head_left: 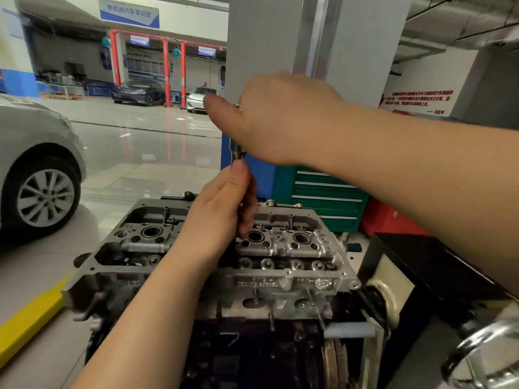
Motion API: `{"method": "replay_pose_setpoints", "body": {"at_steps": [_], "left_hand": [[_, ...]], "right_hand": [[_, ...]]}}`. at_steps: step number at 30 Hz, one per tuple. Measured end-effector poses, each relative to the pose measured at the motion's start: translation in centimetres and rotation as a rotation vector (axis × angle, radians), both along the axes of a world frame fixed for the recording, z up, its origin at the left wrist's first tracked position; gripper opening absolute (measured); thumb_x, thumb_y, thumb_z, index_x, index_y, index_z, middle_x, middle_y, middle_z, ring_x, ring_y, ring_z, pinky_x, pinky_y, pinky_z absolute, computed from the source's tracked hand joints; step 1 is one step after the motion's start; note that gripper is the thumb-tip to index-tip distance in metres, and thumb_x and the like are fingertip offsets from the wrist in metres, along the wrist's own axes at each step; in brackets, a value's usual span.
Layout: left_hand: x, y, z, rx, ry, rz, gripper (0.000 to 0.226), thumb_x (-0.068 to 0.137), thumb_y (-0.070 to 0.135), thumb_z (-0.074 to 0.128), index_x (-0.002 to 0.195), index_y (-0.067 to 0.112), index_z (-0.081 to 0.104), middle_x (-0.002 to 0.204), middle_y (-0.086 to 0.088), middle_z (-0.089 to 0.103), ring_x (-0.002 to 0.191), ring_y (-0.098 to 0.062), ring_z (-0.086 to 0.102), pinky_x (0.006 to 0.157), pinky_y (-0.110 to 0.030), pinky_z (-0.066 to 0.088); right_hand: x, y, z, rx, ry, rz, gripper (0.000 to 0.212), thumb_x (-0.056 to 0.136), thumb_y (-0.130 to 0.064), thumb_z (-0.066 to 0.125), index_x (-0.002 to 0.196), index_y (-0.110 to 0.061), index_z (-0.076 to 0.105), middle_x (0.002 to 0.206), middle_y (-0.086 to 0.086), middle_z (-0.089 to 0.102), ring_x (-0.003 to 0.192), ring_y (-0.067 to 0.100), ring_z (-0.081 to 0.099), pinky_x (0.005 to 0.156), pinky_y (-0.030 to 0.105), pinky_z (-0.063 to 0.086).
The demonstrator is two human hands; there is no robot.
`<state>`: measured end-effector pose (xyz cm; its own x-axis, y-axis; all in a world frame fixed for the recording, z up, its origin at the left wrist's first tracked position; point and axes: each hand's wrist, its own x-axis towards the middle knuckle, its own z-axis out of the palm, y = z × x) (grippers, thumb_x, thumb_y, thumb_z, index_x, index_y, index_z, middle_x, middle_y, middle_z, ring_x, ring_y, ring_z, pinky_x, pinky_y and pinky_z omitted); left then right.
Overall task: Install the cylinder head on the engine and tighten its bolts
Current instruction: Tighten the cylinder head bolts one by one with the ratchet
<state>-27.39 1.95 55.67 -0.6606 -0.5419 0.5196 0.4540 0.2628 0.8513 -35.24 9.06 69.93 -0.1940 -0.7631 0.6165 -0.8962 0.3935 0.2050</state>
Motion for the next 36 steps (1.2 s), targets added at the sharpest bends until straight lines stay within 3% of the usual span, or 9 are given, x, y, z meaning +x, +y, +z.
{"method": "replay_pose_setpoints", "body": {"at_steps": [4, 8, 12, 15, 18, 23, 29, 32, 36], "left_hand": [[0.3, -0.5, -0.2, -0.023, -0.025, -0.045, 0.056, 0.099, 0.071, 0.040, 0.080, 0.019, 0.052, 0.063, -0.003, 0.049, 0.052, -0.019, 0.045, 0.048, -0.021, 0.039], [-0.3, -0.6, -0.8, -0.061, -0.037, -0.023, 0.055, 0.103, 0.066, 0.037, 0.082, 0.017, 0.051, 0.066, -0.001, 0.050, 0.056, -0.019, 0.046, 0.051, -0.022, 0.040], [-0.6, -0.8, -1.0, -0.041, -0.044, -0.028, 0.054, 0.097, 0.072, 0.039, 0.082, 0.022, 0.055, 0.066, 0.001, 0.051, 0.057, -0.019, 0.046, 0.051, -0.022, 0.039], [-0.8, -1.0, -1.1, -0.023, -0.036, -0.022, 0.058, 0.094, 0.076, 0.040, 0.084, 0.020, 0.056, 0.066, 0.001, 0.052, 0.056, -0.019, 0.047, 0.051, -0.022, 0.039], [-0.9, -0.9, -1.3, 0.002, -0.034, -0.002, 0.062, 0.093, 0.078, 0.041, 0.085, 0.018, 0.056, 0.066, 0.001, 0.052, 0.058, -0.020, 0.047, 0.052, -0.026, 0.040], [-0.7, -0.5, -1.1, 0.027, 0.002, 0.018, 0.063, 0.093, 0.076, 0.042, 0.084, 0.015, 0.053, 0.065, 0.000, 0.047, 0.058, -0.021, 0.040, 0.052, -0.034, 0.035], [-0.5, 0.8, 1.2, 0.017, 0.138, 0.061, 0.051, 0.111, 0.047, 0.041, 0.078, 0.009, 0.048, 0.061, -0.002, 0.039, 0.050, -0.015, 0.033, 0.046, -0.027, 0.027], [0.2, 0.4, 3.0, -0.008, 0.179, 0.069, 0.049, 0.106, 0.053, 0.043, 0.078, 0.013, 0.054, 0.059, 0.001, 0.041, 0.049, -0.014, 0.036, 0.044, -0.025, 0.030], [1.0, 0.1, 2.9, -0.074, 0.150, 0.128, 0.050, 0.103, 0.056, 0.043, 0.080, 0.015, 0.057, 0.057, 0.004, 0.044, 0.049, -0.012, 0.040, 0.046, -0.023, 0.033]], "right_hand": [[-1.0, 0.4, 1.9, 0.209, -0.337, 0.147, 0.080, 0.099, -0.079, 0.026, 0.053, -0.020, 0.055, 0.046, -0.006, 0.051, 0.041, 0.009, 0.048, 0.055, 0.029, 0.036], [-3.2, 1.6, 3.9, 0.398, -0.668, 0.240, 0.075, 0.109, -0.058, 0.034, 0.049, -0.027, 0.066, 0.056, -0.002, 0.062, 0.047, 0.013, 0.052, 0.060, 0.030, 0.046], [-4.1, 1.3, 3.7, 0.429, -0.602, 0.242, 0.074, 0.111, -0.054, 0.031, 0.049, -0.033, 0.065, 0.052, -0.004, 0.060, 0.047, 0.010, 0.050, 0.069, 0.036, 0.044], [-3.6, 0.8, 3.2, 0.380, -0.517, 0.262, 0.067, 0.112, -0.050, 0.031, 0.055, -0.039, 0.064, 0.051, -0.003, 0.055, 0.045, 0.012, 0.045, 0.055, 0.027, 0.042], [-3.3, 0.3, 3.0, 0.297, -0.560, 0.262, 0.069, 0.109, -0.059, 0.031, 0.056, -0.023, 0.055, 0.052, -0.003, 0.052, 0.049, 0.016, 0.044, 0.052, 0.026, 0.040], [-3.1, -0.1, 3.2, 0.251, -0.608, 0.274, 0.064, 0.109, -0.058, 0.034, 0.061, -0.019, 0.051, 0.051, 0.000, 0.050, 0.049, 0.017, 0.041, 0.049, 0.024, 0.037], [-1.6, 0.7, 4.6, 0.150, -0.643, 0.335, 0.061, 0.111, -0.049, 0.036, 0.061, -0.016, 0.047, 0.052, 0.004, 0.045, 0.042, 0.013, 0.039, 0.044, 0.021, 0.034], [-0.9, 1.1, 6.3, 0.079, -0.651, 0.377, 0.056, 0.111, -0.046, 0.039, 0.072, -0.009, 0.051, 0.059, 0.009, 0.045, 0.047, 0.017, 0.041, 0.048, 0.024, 0.033], [-0.5, 1.3, 6.1, 0.091, -0.634, 0.379, 0.059, 0.112, -0.045, 0.038, 0.061, -0.015, 0.042, 0.055, 0.007, 0.042, 0.046, 0.017, 0.040, 0.047, 0.022, 0.034]]}}
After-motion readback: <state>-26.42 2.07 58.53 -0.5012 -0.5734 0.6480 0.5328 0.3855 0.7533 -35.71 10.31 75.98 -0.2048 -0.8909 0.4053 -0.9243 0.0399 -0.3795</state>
